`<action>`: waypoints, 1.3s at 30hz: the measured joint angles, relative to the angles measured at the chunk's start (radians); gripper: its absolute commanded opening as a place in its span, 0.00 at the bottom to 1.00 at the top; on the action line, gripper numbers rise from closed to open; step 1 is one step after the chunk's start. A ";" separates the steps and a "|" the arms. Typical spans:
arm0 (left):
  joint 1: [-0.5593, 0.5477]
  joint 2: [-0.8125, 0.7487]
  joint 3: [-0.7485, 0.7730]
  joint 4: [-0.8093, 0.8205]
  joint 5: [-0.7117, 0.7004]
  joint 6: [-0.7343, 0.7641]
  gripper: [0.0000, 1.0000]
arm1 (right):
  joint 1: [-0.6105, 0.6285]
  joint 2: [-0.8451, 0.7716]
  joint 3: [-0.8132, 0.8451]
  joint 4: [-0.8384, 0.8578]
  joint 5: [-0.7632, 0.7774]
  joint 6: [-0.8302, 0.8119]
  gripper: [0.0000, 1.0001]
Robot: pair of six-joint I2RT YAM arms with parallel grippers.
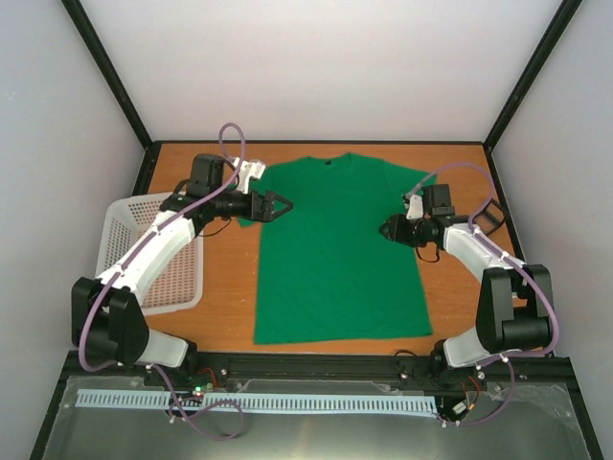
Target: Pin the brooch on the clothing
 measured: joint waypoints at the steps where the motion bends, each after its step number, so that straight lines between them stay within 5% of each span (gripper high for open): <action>1: 0.000 -0.011 -0.013 0.013 0.003 -0.013 1.00 | 0.003 0.002 0.002 -0.002 -0.003 -0.005 0.54; 10: -0.001 -0.099 -0.059 0.006 0.005 -0.097 1.00 | 0.005 0.063 0.154 -0.045 0.092 -0.193 0.62; 16: -0.001 -0.104 -0.005 -0.050 0.004 -0.121 1.00 | 0.019 0.168 0.238 -0.060 0.169 -0.510 0.66; 26: -0.002 -0.071 0.084 -0.112 0.013 -0.118 1.00 | 0.020 0.230 0.245 -0.135 0.177 -0.991 0.55; 31: -0.036 -0.061 0.107 -0.157 -0.019 -0.088 1.00 | 0.010 0.278 0.226 -0.132 0.181 -1.088 0.33; 39: -0.098 -0.061 0.110 -0.197 -0.057 -0.046 1.00 | -0.022 0.329 0.238 -0.122 0.190 -1.139 0.37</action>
